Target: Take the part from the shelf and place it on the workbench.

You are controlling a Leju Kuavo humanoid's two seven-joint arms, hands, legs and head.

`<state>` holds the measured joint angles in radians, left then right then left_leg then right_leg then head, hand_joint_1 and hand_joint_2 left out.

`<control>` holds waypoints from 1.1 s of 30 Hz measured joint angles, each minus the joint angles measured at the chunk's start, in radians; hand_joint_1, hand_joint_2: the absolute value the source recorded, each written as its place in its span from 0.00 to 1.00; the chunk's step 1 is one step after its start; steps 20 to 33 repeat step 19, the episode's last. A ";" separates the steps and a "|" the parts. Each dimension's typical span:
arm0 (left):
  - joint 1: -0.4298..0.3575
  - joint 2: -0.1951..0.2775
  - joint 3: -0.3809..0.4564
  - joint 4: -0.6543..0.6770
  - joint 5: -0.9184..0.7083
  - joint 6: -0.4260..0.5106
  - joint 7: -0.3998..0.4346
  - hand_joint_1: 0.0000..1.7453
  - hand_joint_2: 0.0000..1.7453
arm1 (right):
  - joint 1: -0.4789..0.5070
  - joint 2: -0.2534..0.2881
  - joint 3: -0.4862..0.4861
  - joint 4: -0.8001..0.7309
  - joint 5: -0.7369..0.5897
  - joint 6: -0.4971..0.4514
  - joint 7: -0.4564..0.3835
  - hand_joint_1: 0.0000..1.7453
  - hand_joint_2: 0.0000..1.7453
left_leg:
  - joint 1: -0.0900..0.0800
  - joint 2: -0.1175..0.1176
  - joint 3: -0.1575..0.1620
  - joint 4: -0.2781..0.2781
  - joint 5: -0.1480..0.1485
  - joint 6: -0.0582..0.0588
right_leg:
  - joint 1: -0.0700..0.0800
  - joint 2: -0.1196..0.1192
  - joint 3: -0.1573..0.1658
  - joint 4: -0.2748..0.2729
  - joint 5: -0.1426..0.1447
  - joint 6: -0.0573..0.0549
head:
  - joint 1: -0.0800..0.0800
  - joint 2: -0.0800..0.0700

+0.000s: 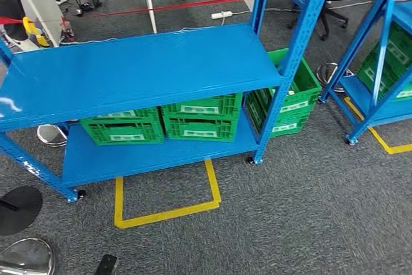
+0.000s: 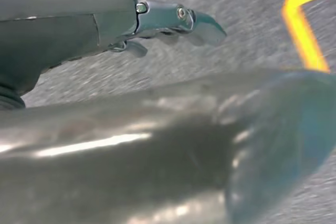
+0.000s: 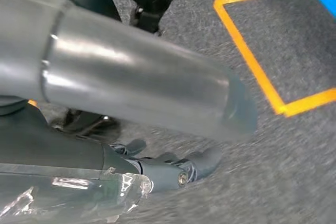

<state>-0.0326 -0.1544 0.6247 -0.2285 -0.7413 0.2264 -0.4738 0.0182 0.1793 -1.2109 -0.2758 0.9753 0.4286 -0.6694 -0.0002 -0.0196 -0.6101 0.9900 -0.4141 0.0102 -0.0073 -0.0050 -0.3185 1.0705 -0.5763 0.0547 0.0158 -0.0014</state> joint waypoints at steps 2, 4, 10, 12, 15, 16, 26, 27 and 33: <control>-0.001 0.001 0.002 0.000 -0.001 0.001 0.000 0.00 0.00 | -0.005 0.000 0.000 0.000 0.006 -0.006 -0.002 0.00 0.00 | -0.001 -0.012 0.039 -0.003 -0.017 0.013 | -0.001 0.002 -0.079 0.122 -0.042 0.002 | 0.006 0.000; 0.001 0.001 0.003 0.000 -0.002 0.003 0.000 0.00 0.00 | -0.002 0.000 0.001 0.001 0.009 -0.010 -0.002 0.00 0.00 | -0.002 -0.026 0.072 -0.004 -0.042 0.019 | -0.001 0.002 -0.158 0.182 -0.133 0.005 | 0.010 0.000; 0.004 0.000 0.009 0.000 -0.010 0.006 0.000 0.00 0.00 | 0.009 0.001 0.000 0.001 0.020 -0.017 -0.004 0.00 0.00 | -0.002 -0.084 0.161 -0.001 -0.113 0.002 | -0.004 0.052 -0.210 -0.016 0.031 0.009 | 0.012 0.000; -0.005 -0.001 0.011 0.000 -0.011 0.008 0.000 0.00 0.00 | 0.002 0.000 0.000 0.001 0.022 -0.019 -0.005 0.00 0.00 | -0.002 -0.097 0.170 0.001 -0.121 -0.009 | 0.003 0.053 -0.201 -0.035 0.066 -0.011 | 0.010 0.000; -0.021 -0.005 0.013 -0.001 -0.012 0.011 0.000 0.00 0.00 | -0.014 -0.002 0.001 0.000 0.023 -0.019 -0.008 0.00 0.00 | -0.003 -0.069 0.137 0.051 -0.099 -0.025 | 0.001 0.028 -0.173 -0.055 0.066 -0.031 | 0.005 0.000; -0.022 -0.006 0.014 -0.001 -0.011 0.011 0.000 0.00 0.00 | -0.014 -0.003 0.000 0.000 0.025 -0.019 -0.009 0.00 0.00 | -0.004 -0.045 0.101 0.100 -0.095 -0.029 | -0.001 0.018 -0.158 -0.069 0.065 -0.036 | 0.001 0.000; -0.015 -0.008 0.018 -0.001 -0.011 0.010 0.001 0.00 0.00 | -0.003 -0.003 0.000 0.000 0.028 -0.017 -0.010 0.00 0.00 | -0.004 0.003 -0.022 0.245 -0.131 -0.035 | -0.001 -0.005 -0.120 -0.100 0.052 -0.043 | -0.005 0.000; -0.015 -0.008 0.018 -0.001 -0.011 0.010 0.001 0.00 0.00 | -0.003 -0.003 0.000 0.000 0.028 -0.017 -0.010 0.00 0.00 | -0.004 0.003 -0.022 0.245 -0.131 -0.035 | -0.001 -0.005 -0.120 -0.100 0.052 -0.043 | -0.005 0.000; -0.015 -0.008 0.018 -0.001 -0.011 0.010 0.001 0.00 0.00 | -0.003 -0.003 0.000 0.000 0.028 -0.017 -0.010 0.00 0.00 | -0.004 0.003 -0.022 0.245 -0.131 -0.035 | -0.001 -0.005 -0.120 -0.100 0.052 -0.043 | -0.005 0.000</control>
